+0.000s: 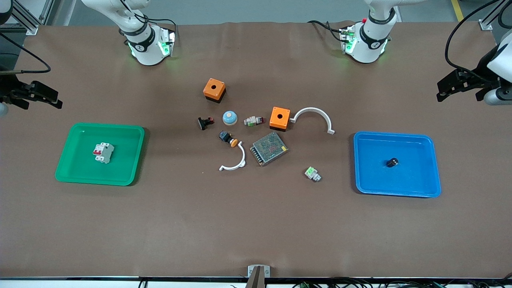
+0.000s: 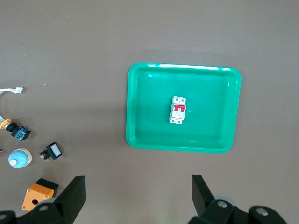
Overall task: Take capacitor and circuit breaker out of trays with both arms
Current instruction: 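Reach the right gripper to the breaker while the left gripper reaches the capacitor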
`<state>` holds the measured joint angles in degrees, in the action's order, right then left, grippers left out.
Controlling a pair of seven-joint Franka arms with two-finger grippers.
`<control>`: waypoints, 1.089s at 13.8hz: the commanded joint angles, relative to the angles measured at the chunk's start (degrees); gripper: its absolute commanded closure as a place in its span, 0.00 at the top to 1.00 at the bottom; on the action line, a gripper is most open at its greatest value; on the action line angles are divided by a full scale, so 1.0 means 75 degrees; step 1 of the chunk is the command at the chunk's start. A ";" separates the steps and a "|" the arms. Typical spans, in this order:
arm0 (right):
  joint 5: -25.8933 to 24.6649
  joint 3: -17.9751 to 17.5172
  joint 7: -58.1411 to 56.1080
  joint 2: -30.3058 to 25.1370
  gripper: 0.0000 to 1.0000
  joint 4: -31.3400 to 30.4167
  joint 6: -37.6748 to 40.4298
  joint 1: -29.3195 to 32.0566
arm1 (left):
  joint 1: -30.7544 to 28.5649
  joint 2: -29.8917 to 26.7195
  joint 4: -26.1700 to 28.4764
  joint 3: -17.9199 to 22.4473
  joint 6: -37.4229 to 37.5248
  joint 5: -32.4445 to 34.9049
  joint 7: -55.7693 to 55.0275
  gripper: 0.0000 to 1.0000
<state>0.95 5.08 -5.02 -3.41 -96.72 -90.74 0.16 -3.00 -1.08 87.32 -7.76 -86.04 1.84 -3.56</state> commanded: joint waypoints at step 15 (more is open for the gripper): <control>-0.0010 0.0003 -0.0081 0.2599 1.00 0.0068 -0.2040 0.0786 | -0.0503 0.1922 0.2560 0.0167 -0.3457 0.0153 -0.0778 1.00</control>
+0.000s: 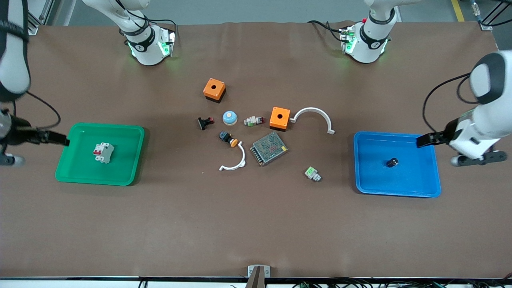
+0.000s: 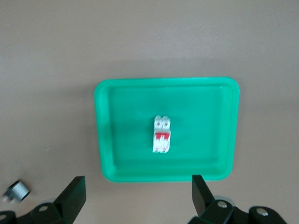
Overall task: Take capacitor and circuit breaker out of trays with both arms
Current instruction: 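Reach the right gripper to the breaker while the left gripper reaches the capacitor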
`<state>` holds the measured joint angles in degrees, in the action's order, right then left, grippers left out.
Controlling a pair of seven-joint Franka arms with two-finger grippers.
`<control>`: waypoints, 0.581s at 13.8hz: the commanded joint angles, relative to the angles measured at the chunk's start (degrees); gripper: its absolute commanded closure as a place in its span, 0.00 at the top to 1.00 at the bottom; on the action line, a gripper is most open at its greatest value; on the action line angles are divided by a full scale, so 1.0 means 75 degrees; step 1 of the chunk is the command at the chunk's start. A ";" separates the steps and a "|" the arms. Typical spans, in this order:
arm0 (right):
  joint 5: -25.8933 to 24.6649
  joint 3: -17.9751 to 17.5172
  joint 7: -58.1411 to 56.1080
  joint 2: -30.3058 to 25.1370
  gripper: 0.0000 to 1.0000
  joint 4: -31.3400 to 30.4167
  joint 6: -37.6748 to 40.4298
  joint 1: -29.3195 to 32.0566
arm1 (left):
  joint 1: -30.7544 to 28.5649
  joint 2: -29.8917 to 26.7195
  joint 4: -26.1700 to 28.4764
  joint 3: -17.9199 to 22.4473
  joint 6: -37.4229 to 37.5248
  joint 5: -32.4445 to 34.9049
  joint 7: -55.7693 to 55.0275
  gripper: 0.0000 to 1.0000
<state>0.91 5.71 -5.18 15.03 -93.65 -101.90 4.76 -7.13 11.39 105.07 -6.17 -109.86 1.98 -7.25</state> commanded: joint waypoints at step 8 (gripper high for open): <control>0.0183 -0.0093 -0.0024 0.0187 0.97 -0.4138 -0.5544 0.0514 | -0.0010 0.1620 0.1083 -0.0056 -0.2646 0.0134 -0.0615 0.88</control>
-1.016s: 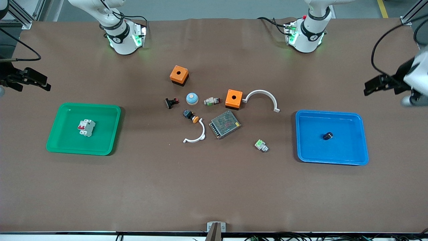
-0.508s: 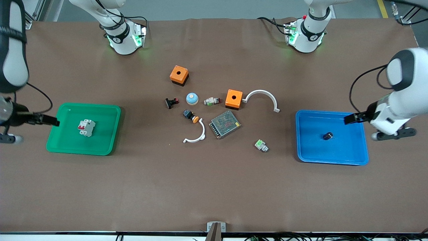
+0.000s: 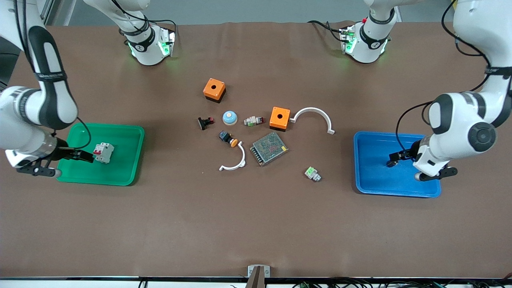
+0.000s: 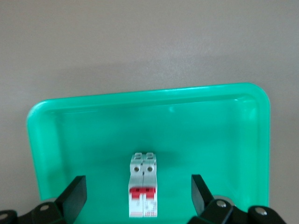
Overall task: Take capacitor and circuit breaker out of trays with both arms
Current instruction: 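Grasp the breaker with the right gripper while the left gripper grasps the capacitor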
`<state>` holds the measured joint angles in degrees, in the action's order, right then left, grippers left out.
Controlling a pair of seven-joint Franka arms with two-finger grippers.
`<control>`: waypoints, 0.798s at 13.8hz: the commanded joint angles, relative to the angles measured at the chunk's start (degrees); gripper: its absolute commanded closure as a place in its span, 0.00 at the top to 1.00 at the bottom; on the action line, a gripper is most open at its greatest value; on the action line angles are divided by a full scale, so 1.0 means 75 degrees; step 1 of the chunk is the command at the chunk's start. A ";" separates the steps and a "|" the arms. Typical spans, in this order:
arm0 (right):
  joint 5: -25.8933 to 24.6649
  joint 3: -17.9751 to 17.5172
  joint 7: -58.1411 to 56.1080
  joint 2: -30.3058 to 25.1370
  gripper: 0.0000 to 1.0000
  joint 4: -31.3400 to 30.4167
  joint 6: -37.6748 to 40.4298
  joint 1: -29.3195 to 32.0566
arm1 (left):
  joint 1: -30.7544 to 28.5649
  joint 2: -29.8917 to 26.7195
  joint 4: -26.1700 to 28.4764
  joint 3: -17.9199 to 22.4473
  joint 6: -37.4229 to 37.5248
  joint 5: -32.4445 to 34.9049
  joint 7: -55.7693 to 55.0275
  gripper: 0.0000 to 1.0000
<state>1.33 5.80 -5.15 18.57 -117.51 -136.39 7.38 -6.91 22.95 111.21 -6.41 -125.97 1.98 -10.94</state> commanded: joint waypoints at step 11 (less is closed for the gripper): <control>0.0128 -0.0128 -0.0004 0.0442 0.31 -0.1641 -0.2031 0.0141 | -0.0145 0.0831 0.0407 0.0023 -0.1426 0.0134 -0.0112 0.47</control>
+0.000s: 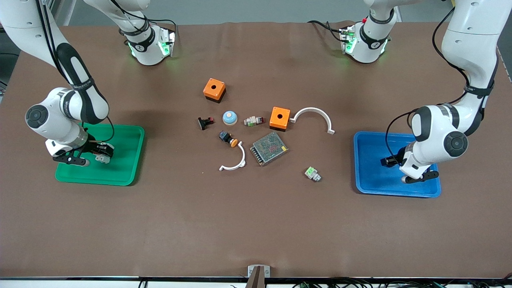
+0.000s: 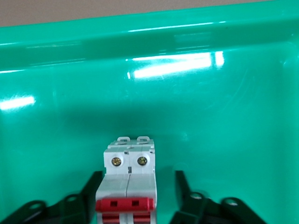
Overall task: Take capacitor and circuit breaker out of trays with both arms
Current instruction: 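Grasp the breaker with the right gripper while the left gripper grasps the capacitor, then carry the breaker out of the green tray while the left gripper carries the capacitor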
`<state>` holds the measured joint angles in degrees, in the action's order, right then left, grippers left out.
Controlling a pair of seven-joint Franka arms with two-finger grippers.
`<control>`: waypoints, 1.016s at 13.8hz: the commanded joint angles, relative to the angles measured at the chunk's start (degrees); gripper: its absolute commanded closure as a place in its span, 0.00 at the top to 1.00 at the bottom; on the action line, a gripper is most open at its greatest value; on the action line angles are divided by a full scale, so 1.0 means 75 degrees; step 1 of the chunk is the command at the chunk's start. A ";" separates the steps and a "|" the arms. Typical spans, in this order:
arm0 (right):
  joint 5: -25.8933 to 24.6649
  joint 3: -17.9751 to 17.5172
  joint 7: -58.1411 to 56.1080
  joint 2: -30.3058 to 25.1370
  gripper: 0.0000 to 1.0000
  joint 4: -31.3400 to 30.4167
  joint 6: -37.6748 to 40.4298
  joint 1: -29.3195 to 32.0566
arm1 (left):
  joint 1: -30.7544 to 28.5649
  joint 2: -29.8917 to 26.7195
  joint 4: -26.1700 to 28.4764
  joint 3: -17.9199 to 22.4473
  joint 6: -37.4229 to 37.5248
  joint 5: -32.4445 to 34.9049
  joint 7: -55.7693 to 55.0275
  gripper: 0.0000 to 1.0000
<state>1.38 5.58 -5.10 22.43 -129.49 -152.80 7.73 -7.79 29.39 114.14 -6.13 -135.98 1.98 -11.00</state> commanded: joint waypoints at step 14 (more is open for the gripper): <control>0.1077 -0.0112 0.3257 0.0336 0.00 0.2522 0.2632 -0.4366 | 0.0113 -0.0719 -0.0838 -0.1326 0.0610 0.0087 -0.1777 0.00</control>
<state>5.29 3.73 18.36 22.24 -113.43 -132.29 -21.52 -7.21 24.47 109.43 -14.06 -133.36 1.98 -20.75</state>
